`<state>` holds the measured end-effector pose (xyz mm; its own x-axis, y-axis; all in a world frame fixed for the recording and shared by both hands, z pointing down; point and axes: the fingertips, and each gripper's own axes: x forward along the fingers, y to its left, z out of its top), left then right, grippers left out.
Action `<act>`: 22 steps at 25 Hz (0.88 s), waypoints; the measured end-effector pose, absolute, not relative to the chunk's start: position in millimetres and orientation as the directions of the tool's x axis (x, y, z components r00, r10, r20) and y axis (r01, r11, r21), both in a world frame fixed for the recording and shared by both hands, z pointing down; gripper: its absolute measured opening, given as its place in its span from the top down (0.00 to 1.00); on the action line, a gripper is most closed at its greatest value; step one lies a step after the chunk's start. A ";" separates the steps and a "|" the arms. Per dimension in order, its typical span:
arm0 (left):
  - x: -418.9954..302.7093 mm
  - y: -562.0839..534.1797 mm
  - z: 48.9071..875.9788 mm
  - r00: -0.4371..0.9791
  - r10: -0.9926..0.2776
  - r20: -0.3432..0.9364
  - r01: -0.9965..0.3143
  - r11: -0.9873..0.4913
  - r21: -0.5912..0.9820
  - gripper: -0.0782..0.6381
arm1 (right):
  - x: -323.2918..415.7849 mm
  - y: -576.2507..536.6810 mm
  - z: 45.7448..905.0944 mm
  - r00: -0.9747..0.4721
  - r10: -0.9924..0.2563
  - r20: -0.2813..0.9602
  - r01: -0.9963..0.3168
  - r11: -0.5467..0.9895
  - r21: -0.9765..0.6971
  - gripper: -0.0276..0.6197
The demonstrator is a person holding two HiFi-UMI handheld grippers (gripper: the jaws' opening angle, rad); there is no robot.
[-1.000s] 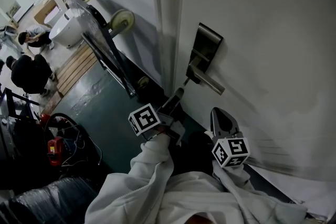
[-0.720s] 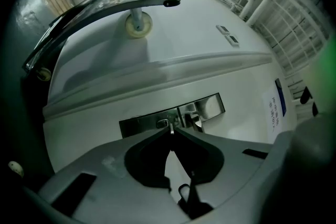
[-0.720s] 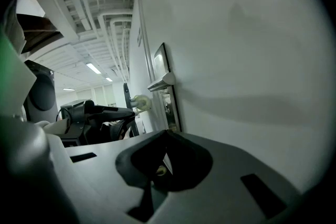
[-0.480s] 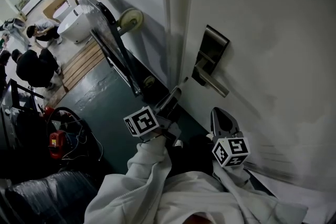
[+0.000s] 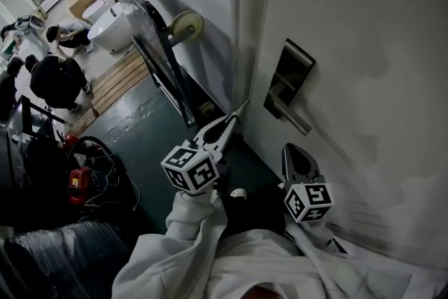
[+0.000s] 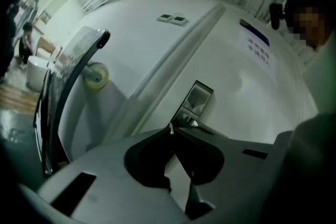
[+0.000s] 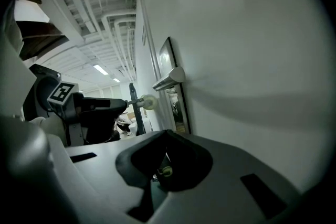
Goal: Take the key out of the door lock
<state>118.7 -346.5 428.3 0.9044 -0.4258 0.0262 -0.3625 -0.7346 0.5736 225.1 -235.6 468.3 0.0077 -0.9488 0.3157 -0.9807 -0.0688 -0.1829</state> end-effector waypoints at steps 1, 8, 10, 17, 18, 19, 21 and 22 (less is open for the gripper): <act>117.5 -346.4 427.2 0.901 -0.432 0.032 -0.382 -0.757 0.531 0.85 | 225.2 -236.8 468.0 0.004 -0.949 0.314 -0.981 -0.064 -0.182 0.88; 108.2 -335.1 437.6 0.878 -0.468 0.100 -0.476 -0.828 0.297 0.85 | 221.6 -242.3 464.4 -0.020 -0.951 0.308 -0.984 -0.036 -0.176 0.88; 105.3 -331.2 445.2 0.867 -0.482 0.130 -0.499 -0.828 0.257 0.85 | 221.1 -243.4 464.0 -0.024 -0.952 0.305 -0.984 -0.031 -0.174 0.88; 96.6 -317.1 460.9 0.856 -0.493 0.154 -0.516 -0.834 0.194 0.85 | 221.4 -243.6 460.8 -0.031 -0.959 0.283 -0.987 -0.016 -0.162 0.88; 96.3 -316.3 461.1 0.856 -0.494 0.151 -0.515 -0.836 0.189 0.85 | 220.9 -243.5 459.4 -0.031 -0.961 0.276 -0.988 -0.013 -0.155 0.88; 96.3 -315.7 460.7 0.857 -0.494 0.148 -0.514 -0.838 0.183 0.85 | 220.4 -243.3 457.9 -0.031 -0.963 0.269 -0.989 -0.010 -0.148 0.88; 96.6 -314.7 460.1 0.858 -0.493 0.144 -0.512 -0.840 0.178 0.85 | 219.7 -242.4 455.7 -0.028 -0.965 0.259 -0.991 -0.007 -0.135 0.88; 96.8 -314.0 460.3 0.859 -0.491 0.144 -0.510 -0.841 0.179 0.85 | 219.8 -241.6 455.0 -0.025 -0.966 0.256 -0.991 -0.009 -0.131 0.88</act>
<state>96.8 -314.0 460.3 0.8594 -0.4906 0.1440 -0.5102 -0.8412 0.1790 219.8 -241.6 455.0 -0.0254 -0.9663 0.2560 -0.9914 -0.0087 -0.1309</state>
